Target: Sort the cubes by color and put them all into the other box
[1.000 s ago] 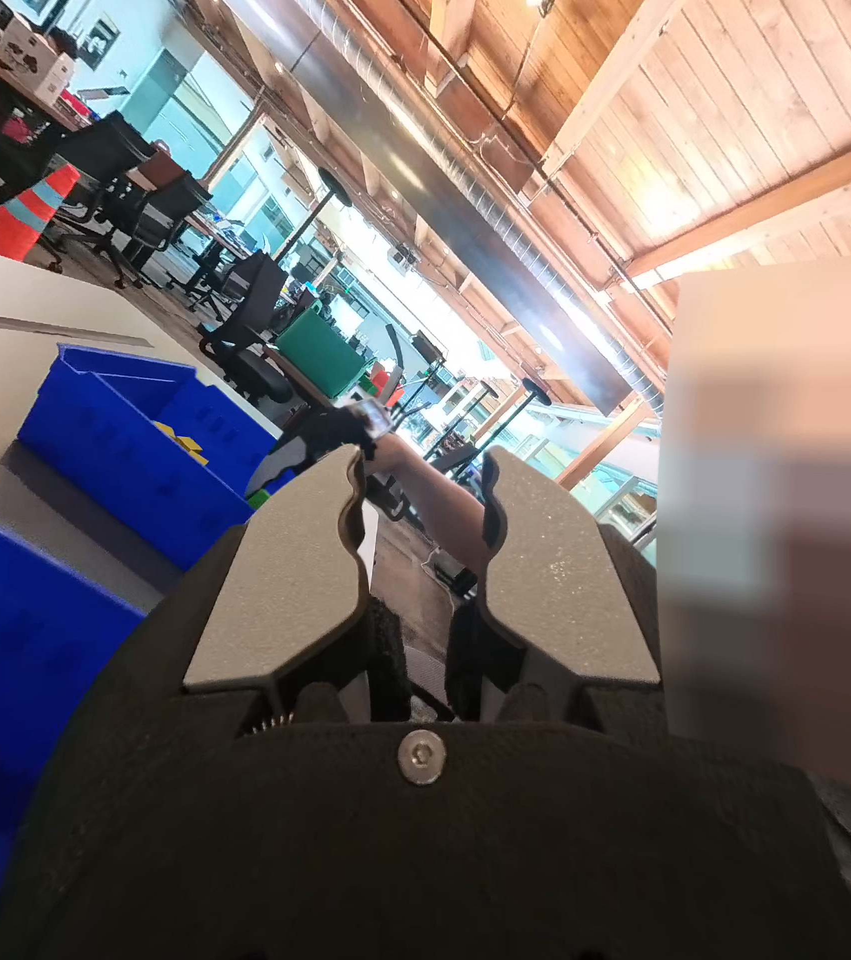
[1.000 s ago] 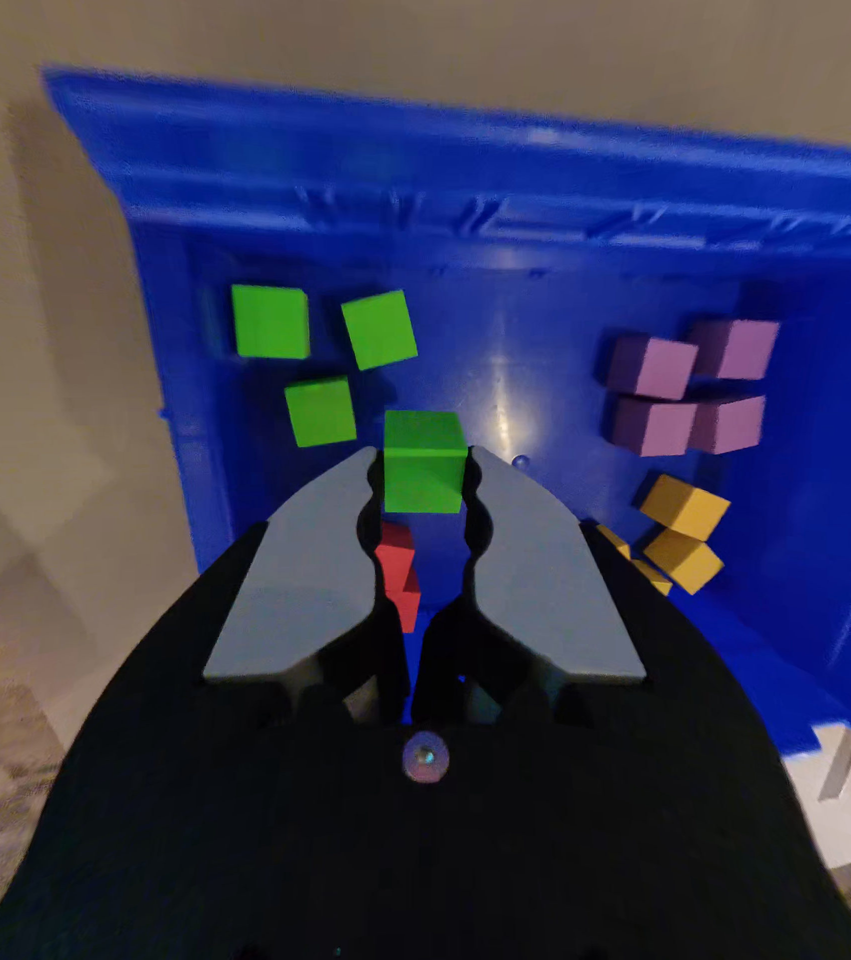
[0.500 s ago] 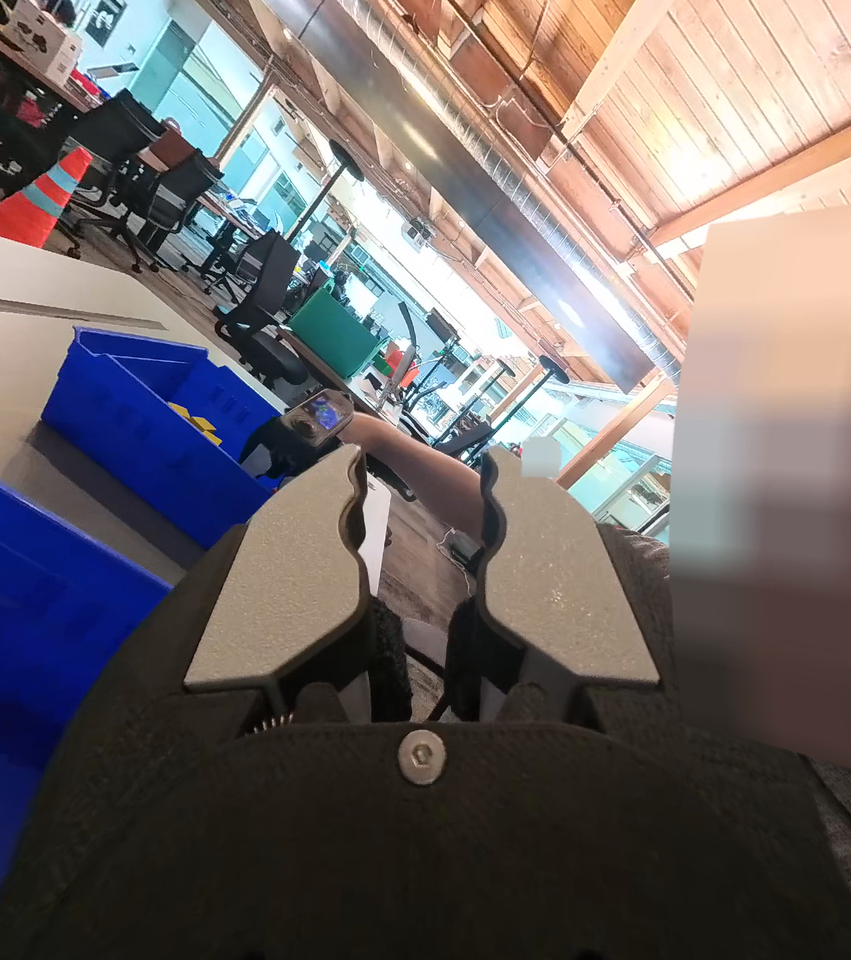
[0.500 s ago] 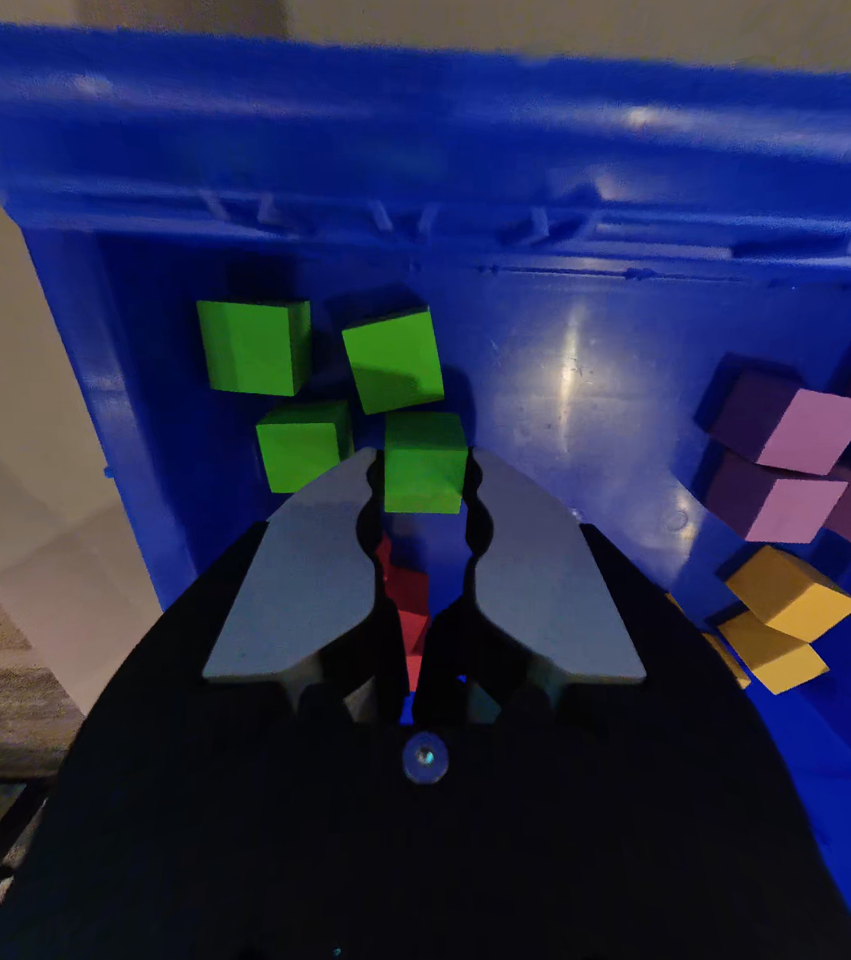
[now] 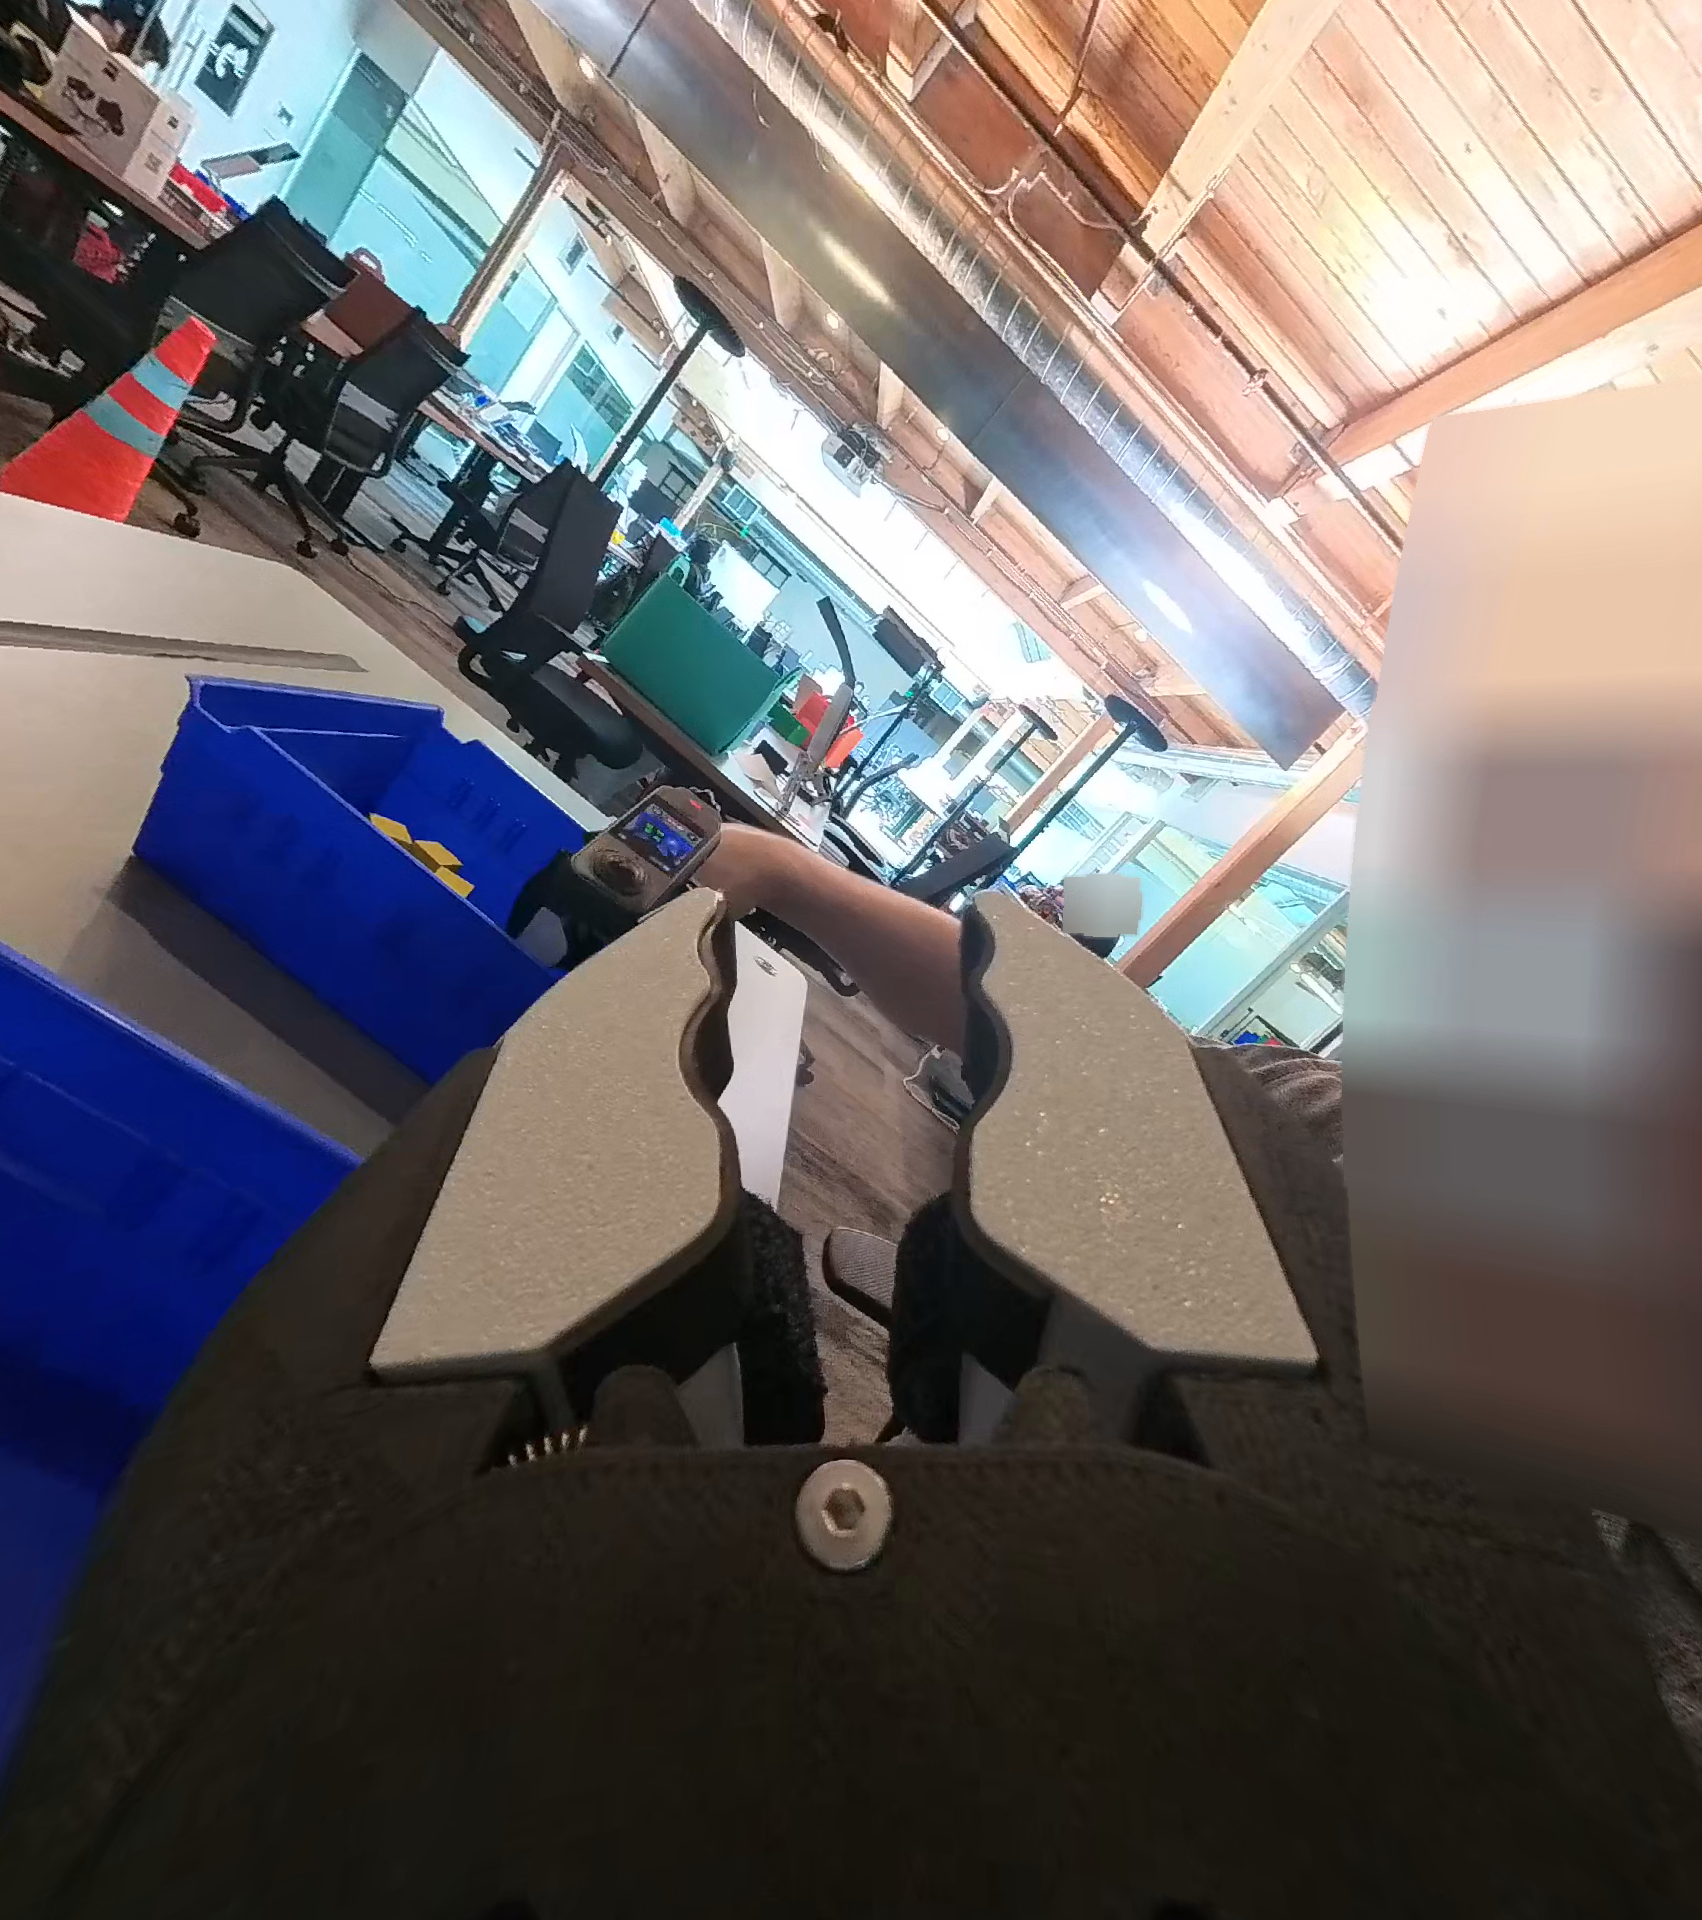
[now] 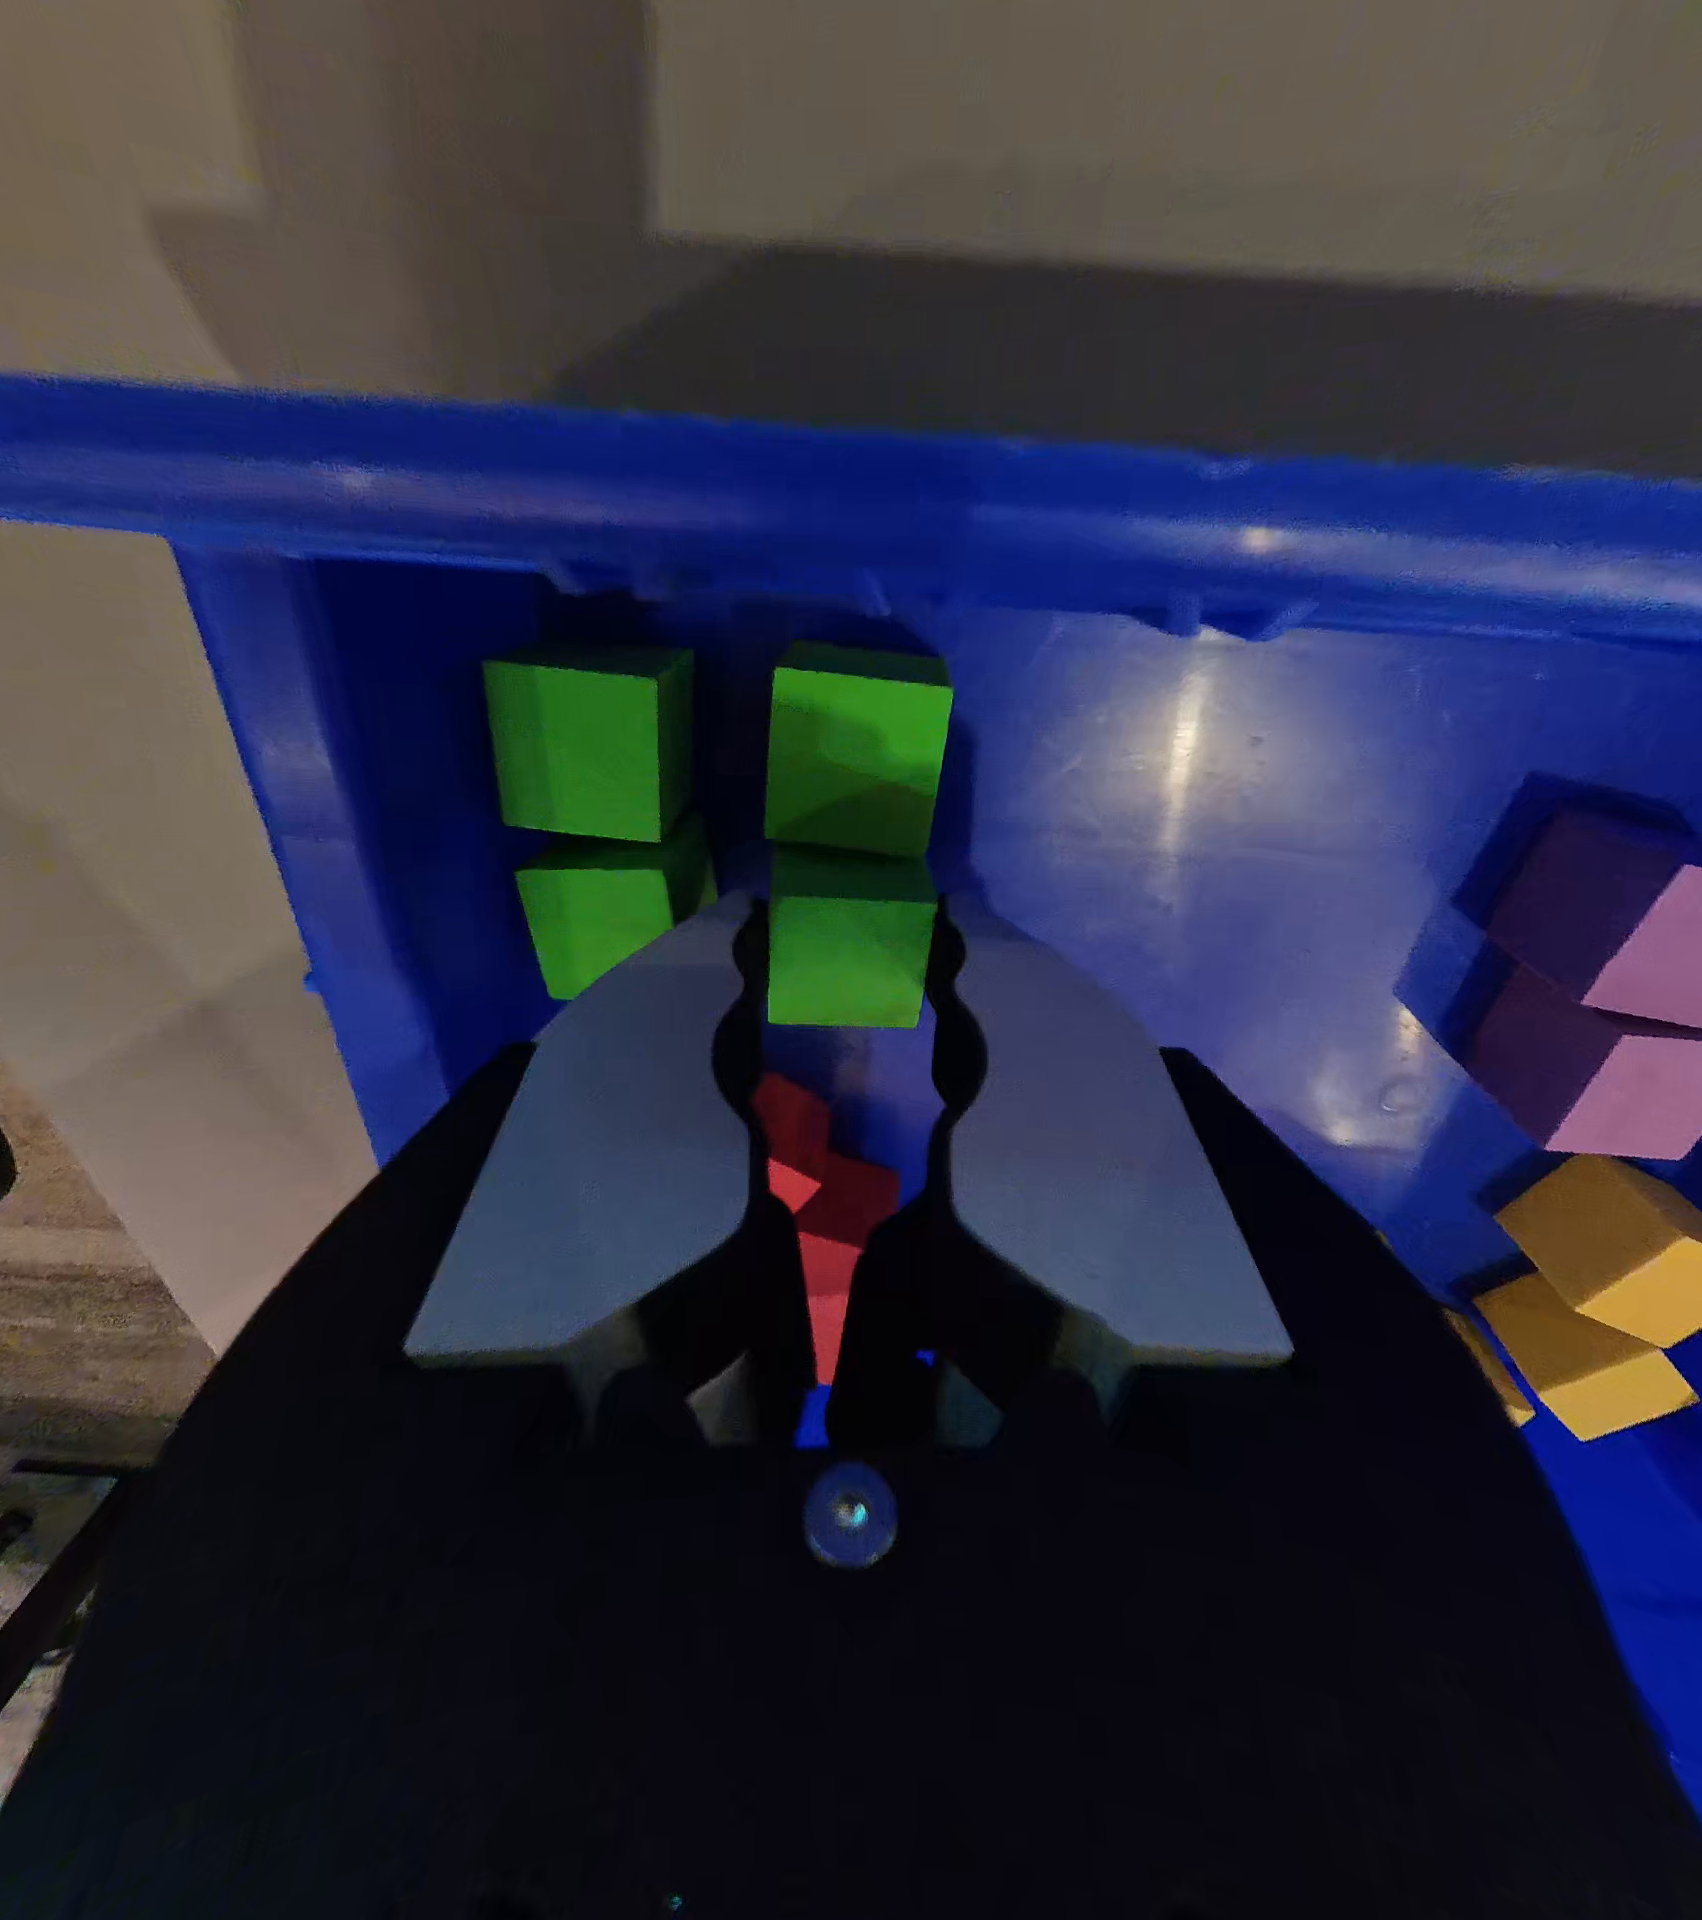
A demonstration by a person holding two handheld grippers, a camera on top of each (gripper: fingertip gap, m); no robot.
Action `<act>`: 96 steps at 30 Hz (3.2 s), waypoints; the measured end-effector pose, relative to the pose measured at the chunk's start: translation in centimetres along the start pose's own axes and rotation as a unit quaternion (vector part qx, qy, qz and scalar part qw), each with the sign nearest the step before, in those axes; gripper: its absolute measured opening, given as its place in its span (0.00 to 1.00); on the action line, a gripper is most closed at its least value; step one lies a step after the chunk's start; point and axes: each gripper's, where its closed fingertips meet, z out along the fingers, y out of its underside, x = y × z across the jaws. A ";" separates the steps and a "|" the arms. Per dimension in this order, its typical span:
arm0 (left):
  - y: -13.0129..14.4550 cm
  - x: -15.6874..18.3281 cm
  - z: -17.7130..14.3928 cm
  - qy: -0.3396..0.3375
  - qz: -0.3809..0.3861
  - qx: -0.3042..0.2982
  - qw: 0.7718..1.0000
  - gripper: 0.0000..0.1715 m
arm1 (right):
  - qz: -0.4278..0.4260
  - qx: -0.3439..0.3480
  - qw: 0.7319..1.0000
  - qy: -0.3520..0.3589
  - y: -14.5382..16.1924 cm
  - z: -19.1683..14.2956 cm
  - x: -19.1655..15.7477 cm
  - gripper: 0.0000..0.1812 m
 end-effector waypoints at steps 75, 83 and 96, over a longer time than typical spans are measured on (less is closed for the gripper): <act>13.5 -7.0 -4.3 -0.492 0.299 0.053 0.816 0.44 | 0.384 0.520 0.599 0.472 4.7 -9.7 -11.2 0.37; 14.4 -7.1 -5.5 -0.518 0.282 0.052 0.806 0.49 | 0.371 0.520 0.615 0.461 3.7 -9.9 -11.2 0.39; 13.7 -8.0 -3.3 -0.513 0.276 0.045 0.811 0.51 | 0.375 0.504 0.620 0.470 3.5 -9.3 -10.9 0.37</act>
